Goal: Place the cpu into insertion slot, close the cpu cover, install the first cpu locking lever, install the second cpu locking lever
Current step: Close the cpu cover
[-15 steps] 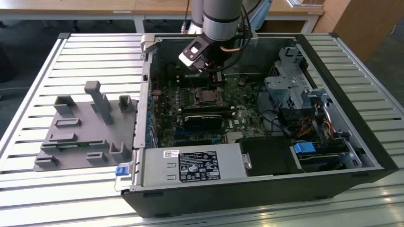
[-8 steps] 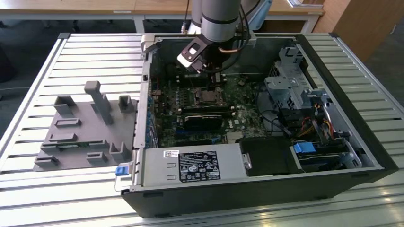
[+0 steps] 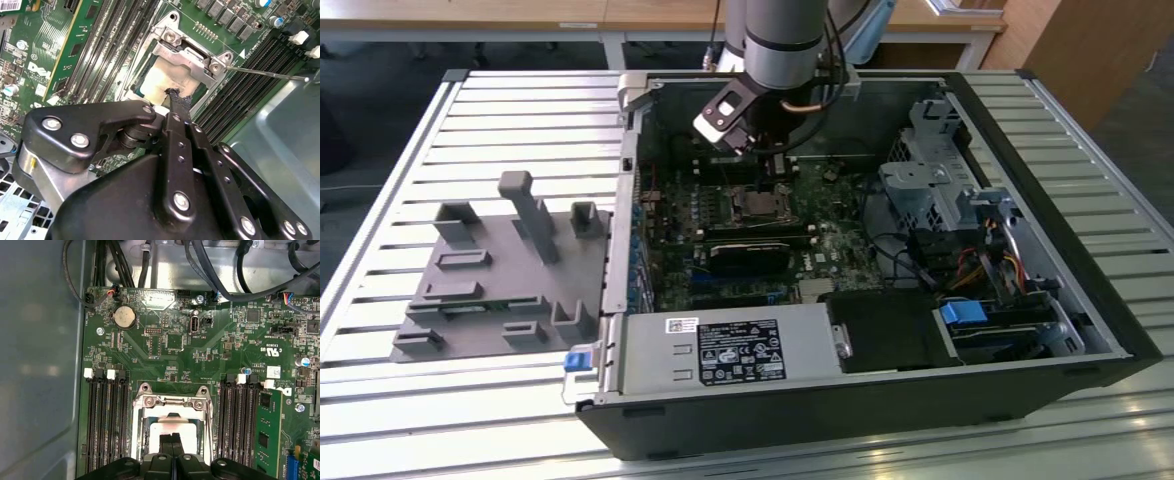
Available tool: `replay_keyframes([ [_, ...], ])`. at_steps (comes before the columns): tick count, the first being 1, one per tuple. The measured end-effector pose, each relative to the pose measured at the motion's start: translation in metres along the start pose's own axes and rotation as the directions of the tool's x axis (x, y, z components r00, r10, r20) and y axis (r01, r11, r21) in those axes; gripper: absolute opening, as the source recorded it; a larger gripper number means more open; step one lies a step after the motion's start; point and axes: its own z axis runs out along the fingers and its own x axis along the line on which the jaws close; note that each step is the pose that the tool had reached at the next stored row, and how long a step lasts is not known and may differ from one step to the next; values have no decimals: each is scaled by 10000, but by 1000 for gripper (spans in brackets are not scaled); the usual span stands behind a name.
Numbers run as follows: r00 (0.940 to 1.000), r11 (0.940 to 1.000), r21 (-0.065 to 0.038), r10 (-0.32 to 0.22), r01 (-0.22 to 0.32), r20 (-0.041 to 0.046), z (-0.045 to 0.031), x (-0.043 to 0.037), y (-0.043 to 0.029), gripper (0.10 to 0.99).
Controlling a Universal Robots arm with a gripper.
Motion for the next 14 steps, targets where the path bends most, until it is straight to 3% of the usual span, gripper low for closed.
replay_keyframes([
  [14,10000,10000,-1,1,-1,-1,6,0,-17,106],
])
